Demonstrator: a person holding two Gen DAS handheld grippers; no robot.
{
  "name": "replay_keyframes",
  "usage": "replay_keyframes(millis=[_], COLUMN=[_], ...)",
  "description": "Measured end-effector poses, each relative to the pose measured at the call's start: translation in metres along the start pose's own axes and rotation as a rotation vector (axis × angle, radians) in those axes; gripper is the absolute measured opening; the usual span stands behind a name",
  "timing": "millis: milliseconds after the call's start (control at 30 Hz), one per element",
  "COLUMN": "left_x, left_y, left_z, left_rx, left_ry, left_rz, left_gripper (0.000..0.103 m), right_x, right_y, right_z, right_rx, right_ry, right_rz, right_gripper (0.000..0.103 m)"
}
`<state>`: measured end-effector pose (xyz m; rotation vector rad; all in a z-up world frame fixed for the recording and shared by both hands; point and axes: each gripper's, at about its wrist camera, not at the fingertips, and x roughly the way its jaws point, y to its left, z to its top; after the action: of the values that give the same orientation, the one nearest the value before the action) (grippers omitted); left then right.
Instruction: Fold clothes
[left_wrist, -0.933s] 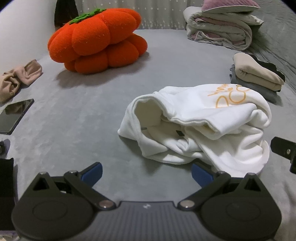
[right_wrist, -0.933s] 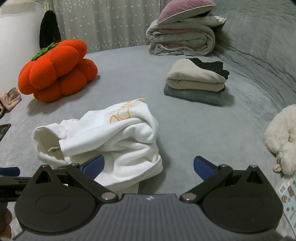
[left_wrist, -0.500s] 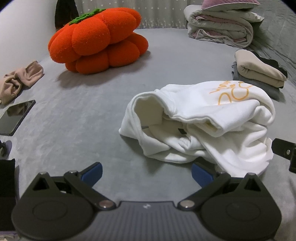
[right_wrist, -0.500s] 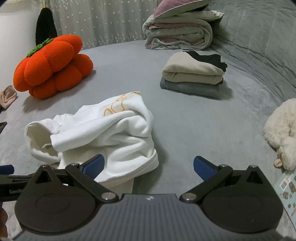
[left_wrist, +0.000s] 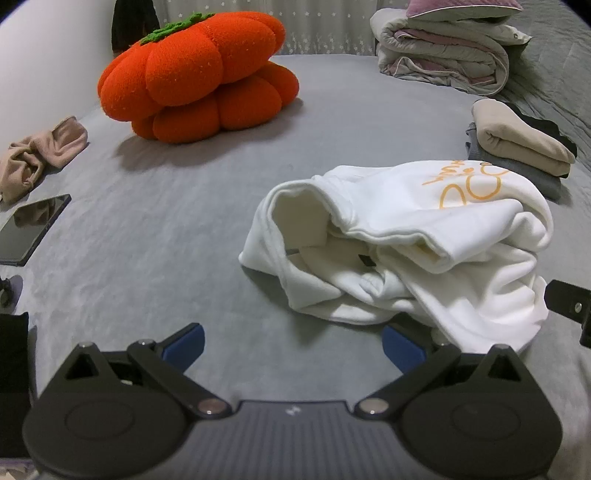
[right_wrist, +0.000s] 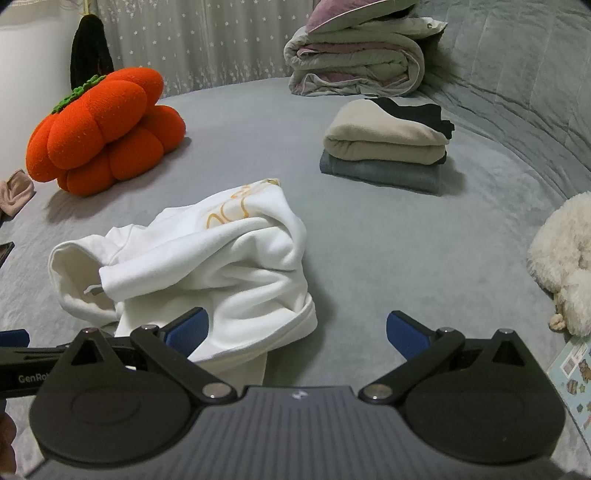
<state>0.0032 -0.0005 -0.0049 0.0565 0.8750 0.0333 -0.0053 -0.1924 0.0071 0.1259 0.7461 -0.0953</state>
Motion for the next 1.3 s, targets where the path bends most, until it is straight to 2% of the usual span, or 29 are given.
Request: replay_keyframes(millis=[1300], left_x=[0.0007], left_y=[-0.0014], left_z=[-0.0006], left_rx=[-0.008], left_ry=[0.011], left_rz=[-0.007], left_gripper=[0.102], right_x=[0.0022], right_y=[0.0005], right_z=[-0.0015], right_rx=[-0.001], right_ry=[0.016], right_rz=[-0.002], right_gripper=[0.103])
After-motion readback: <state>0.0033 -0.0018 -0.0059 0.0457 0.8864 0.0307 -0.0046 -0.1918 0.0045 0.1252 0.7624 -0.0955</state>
